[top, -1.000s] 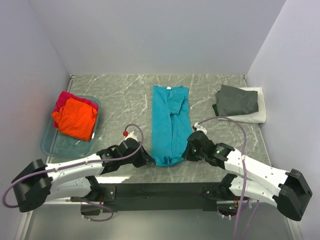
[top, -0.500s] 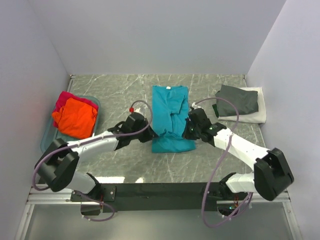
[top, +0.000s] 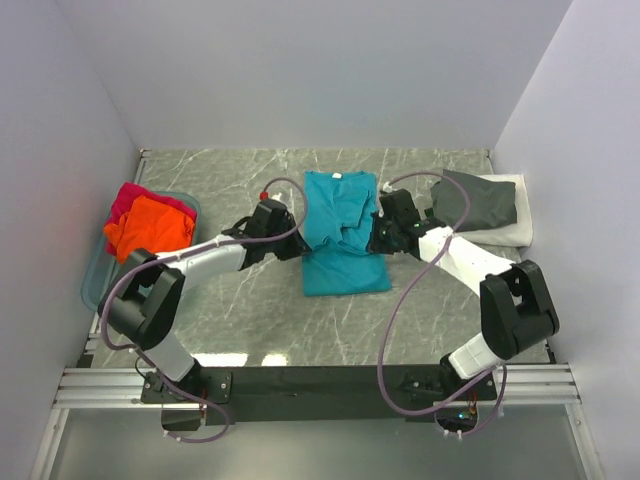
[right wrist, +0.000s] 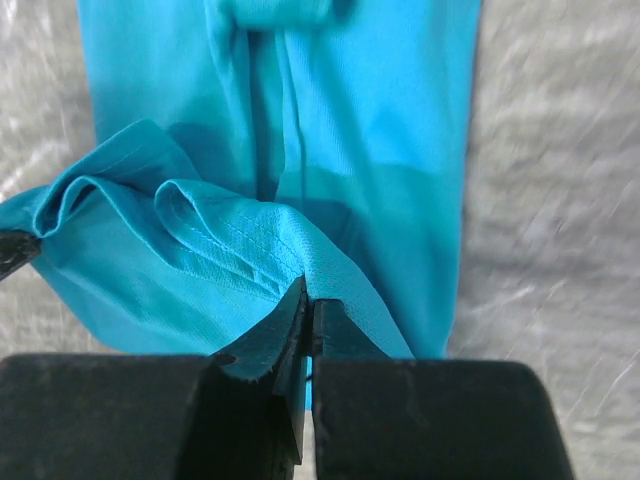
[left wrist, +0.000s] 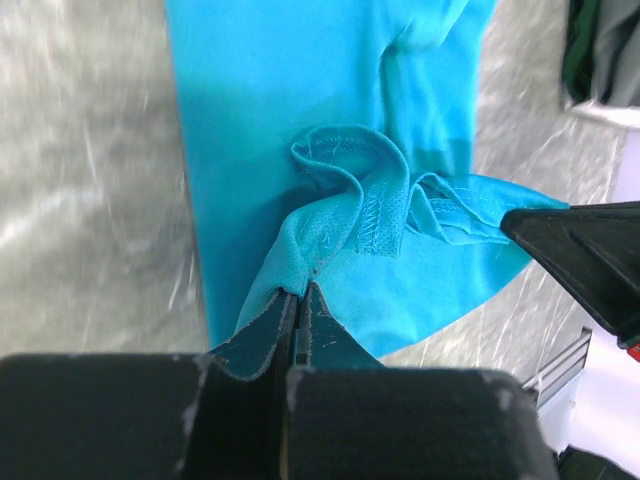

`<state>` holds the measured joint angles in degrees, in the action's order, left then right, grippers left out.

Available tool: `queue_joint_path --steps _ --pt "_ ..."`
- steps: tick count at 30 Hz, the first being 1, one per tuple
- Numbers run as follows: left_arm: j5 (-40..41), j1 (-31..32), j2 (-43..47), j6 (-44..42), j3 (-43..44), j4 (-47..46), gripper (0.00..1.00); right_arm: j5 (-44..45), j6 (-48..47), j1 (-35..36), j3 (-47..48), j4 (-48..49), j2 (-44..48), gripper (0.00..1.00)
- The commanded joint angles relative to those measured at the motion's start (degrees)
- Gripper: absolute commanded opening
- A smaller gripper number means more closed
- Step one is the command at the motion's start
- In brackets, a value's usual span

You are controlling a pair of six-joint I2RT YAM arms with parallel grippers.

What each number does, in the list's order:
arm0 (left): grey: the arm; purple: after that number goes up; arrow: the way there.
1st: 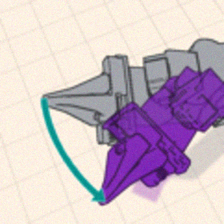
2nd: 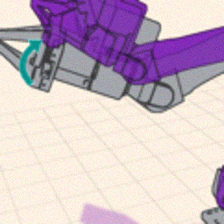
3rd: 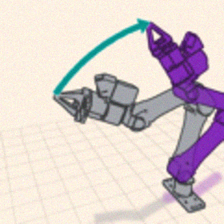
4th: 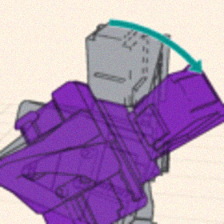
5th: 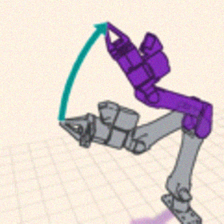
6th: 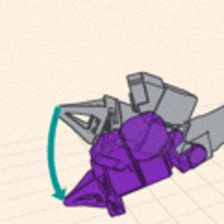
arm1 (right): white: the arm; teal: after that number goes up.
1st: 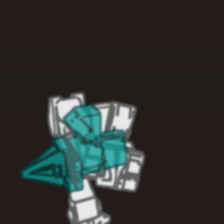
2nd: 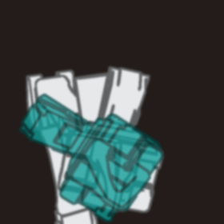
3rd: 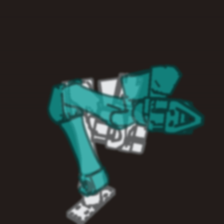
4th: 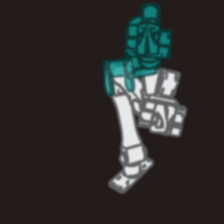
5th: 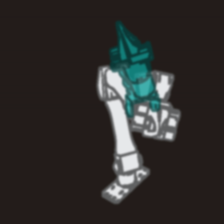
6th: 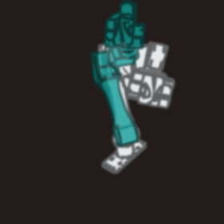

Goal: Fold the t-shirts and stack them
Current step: Fold the tshirt

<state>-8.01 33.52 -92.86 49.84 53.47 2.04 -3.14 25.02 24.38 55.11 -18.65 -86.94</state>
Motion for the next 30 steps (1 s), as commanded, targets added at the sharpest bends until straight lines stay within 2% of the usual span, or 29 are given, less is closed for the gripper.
queue_joint_path --steps 1,15,24,26,27,28,29,30 --pt "-1.6 -1.0 -1.3 -3.6 4.5 0.2 0.00 -1.1 -3.0 -2.0 5.3 0.7 -2.0 0.00" --pt "-1.2 -4.2 -13.7 -10.6 11.9 -1.2 0.01 -3.8 -4.9 -6.0 13.6 0.9 -15.1 0.00" --pt "0.1 -4.3 -14.3 -13.0 16.0 -0.6 0.01 -4.0 -4.5 -7.0 14.3 0.8 -15.3 0.02" --pt "-0.1 -4.3 -14.3 -12.8 16.7 -0.7 0.04 -4.4 -4.6 -7.2 14.8 0.7 -15.2 0.14" --pt "-0.1 -4.3 -14.4 -12.8 17.0 -0.7 0.09 -4.7 -4.6 -7.2 15.3 0.6 -15.0 0.34" --pt "0.0 -4.3 -14.4 -12.7 17.4 -0.6 0.17 -4.8 -4.7 -7.2 15.5 0.3 -14.8 0.45" --pt "0.5 -4.3 -14.3 -12.5 18.0 0.1 0.32 -4.8 -4.8 -7.2 15.8 0.1 -14.6 0.51" --pt "1.8 -4.3 -13.9 -12.3 18.2 0.2 0.39 -4.9 -5.1 -7.2 16.0 -0.3 -14.2 0.60"
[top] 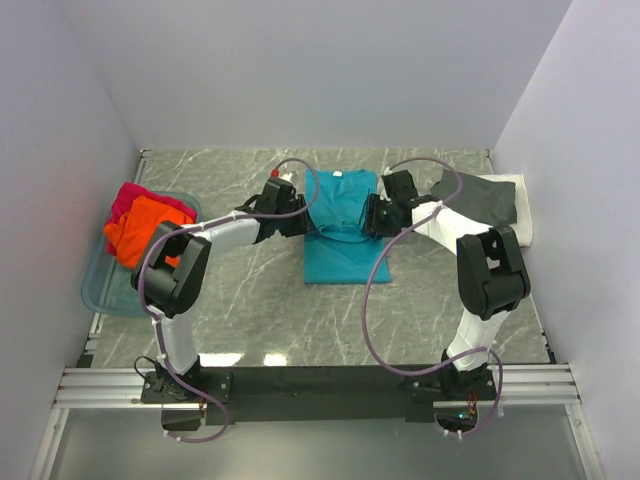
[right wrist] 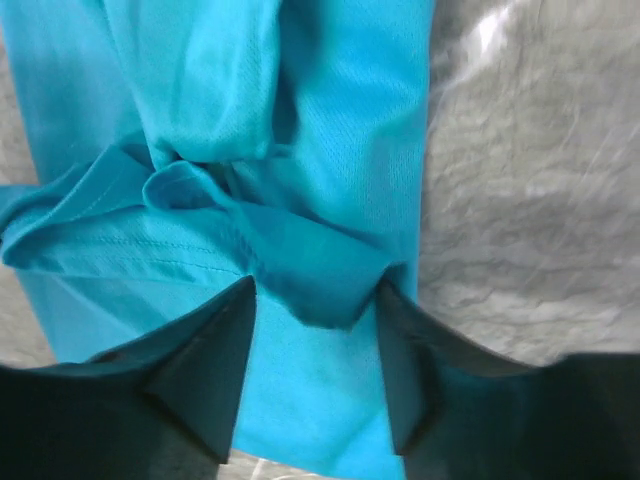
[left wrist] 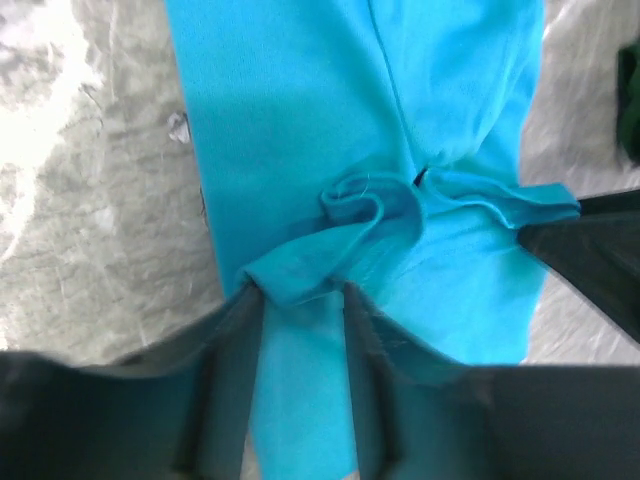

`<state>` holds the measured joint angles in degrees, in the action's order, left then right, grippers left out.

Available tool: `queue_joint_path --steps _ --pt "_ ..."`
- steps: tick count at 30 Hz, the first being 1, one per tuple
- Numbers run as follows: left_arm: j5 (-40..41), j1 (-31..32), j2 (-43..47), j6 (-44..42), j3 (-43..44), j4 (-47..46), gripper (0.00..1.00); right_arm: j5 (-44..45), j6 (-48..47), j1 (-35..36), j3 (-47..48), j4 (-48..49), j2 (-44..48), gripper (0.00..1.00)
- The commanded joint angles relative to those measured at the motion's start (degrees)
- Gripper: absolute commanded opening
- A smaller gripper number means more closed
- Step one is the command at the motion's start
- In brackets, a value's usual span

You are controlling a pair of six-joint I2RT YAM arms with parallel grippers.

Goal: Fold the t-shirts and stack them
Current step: Fold the tshirt

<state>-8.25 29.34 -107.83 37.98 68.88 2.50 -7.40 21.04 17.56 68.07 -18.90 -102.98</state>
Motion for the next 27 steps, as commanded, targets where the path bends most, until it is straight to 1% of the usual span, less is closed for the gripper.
queue_joint_path --steps 1,2,5,8,10,12,13,14,16,17,20,21,23,27 --pt "2.7 -0.1 1.4 -0.4 3.1 0.0 0.45 -0.7 -1.4 -0.3 3.2 -0.4 2.9 0.62" --pt "3.3 -0.1 2.4 -0.3 3.4 0.4 0.54 -0.6 -1.6 -0.3 3.2 -0.4 3.7 0.63" --pt "6.3 -0.1 5.7 -0.1 3.1 0.4 0.69 -0.4 -1.8 -0.3 2.2 -0.8 7.3 0.65" --pt "8.1 0.4 9.5 0.5 0.5 -0.3 0.71 -0.7 -2.1 0.2 0.2 -1.1 10.9 0.65" --pt "11.3 1.4 12.5 0.8 -1.5 -1.4 0.71 -0.8 -2.1 1.1 -1.5 -1.7 13.1 0.65" --pt "14.0 4.0 14.0 0.7 -4.4 -2.1 0.70 -1.5 -2.1 2.7 -3.8 -1.5 15.0 0.65" --pt "14.4 5.0 15.4 0.7 -5.5 -4.4 0.70 -1.9 -2.0 3.3 -4.5 -1.3 15.4 0.65" --pt "14.5 7.3 15.8 0.9 -7.7 -5.5 0.70 -3.0 -1.8 4.0 -5.1 -1.1 15.4 0.65" --pt "14.2 9.5 16.3 1.5 -9.6 -7.6 0.70 -4.2 -1.2 5.5 -6.5 -0.5 14.7 0.65" --pt "13.8 11.6 16.2 2.1 -11.4 -9.9 0.70 -4.6 -0.9 5.8 -6.7 -0.2 14.1 0.65" --pt "12.8 14.9 14.2 3.5 -12.6 -14.2 0.70 -5.8 -0.2 6.4 -6.5 0.6 11.3 0.65" --pt "12.0 15.6 13.5 3.6 -12.5 -14.7 0.70 -6.3 -0.2 6.4 -6.2 0.8 10.0 0.65" --pt "12.6 17.9 11.2 3.3 -11.8 -15.6 0.70 -6.3 -0.4 6.5 -4.9 0.9 8.4 0.65" --pt "13.0 19.6 7.8 2.9 -11.8 -19.5 0.69 -6.6 -1.2 6.5 -1.6 0.3 3.9 0.65"
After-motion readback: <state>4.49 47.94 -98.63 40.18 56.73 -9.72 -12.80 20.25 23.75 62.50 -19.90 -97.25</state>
